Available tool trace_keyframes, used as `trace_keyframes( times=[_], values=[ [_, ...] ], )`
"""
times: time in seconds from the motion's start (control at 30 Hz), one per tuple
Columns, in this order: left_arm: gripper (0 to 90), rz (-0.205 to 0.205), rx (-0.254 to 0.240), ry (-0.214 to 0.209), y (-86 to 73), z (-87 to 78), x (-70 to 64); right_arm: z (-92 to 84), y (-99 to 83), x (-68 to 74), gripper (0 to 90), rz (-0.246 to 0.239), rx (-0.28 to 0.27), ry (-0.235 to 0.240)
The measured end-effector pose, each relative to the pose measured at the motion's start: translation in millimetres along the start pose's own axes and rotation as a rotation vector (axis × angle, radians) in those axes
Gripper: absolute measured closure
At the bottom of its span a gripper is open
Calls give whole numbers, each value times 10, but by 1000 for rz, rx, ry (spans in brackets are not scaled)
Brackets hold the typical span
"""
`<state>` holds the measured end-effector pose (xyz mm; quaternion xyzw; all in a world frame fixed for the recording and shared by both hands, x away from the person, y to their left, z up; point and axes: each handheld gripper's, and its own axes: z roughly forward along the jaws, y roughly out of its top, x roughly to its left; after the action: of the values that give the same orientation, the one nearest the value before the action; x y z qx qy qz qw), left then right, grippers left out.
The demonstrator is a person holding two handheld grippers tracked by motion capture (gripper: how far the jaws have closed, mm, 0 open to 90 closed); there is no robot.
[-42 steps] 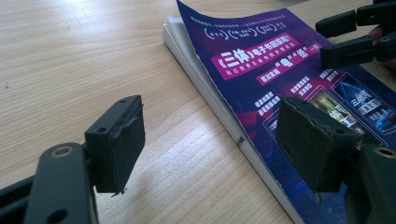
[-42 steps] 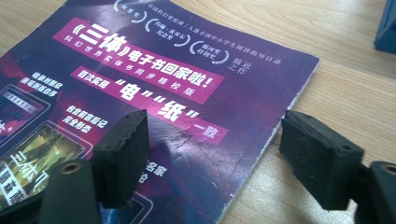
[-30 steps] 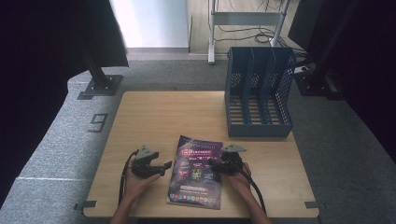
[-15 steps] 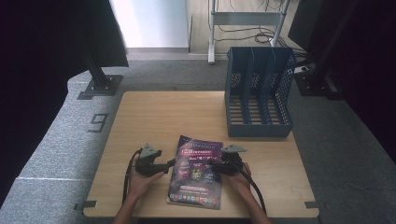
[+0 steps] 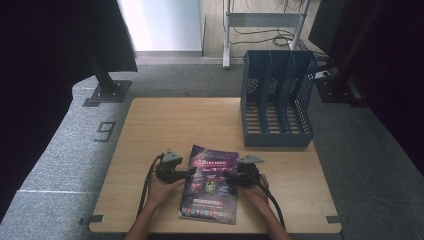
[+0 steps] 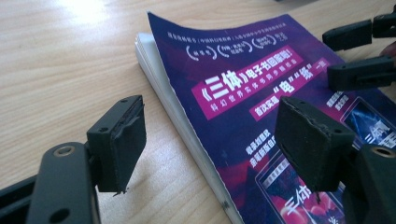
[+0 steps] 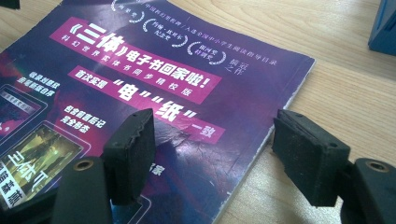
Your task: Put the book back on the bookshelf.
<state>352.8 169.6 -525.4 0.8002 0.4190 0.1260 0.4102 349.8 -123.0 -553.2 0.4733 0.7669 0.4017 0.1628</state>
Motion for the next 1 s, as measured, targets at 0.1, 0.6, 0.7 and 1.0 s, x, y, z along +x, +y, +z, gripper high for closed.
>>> trace_keyframes(
  times=[0.1,0.6,0.7,1.0],
  values=[
    [253,-6,1,-1,-4,6,2,0,0,1,296,-1,0,-1],
    [254,-7,36,2,-28,145,-6,-1,-1,4,296,0,0,-2],
    [255,-6,44,7,-41,173,-9,0,-1,3,296,0,0,-2],
    [250,-17,59,10,-63,232,-20,0,-1,4,295,-1,0,-3]
  ],
)
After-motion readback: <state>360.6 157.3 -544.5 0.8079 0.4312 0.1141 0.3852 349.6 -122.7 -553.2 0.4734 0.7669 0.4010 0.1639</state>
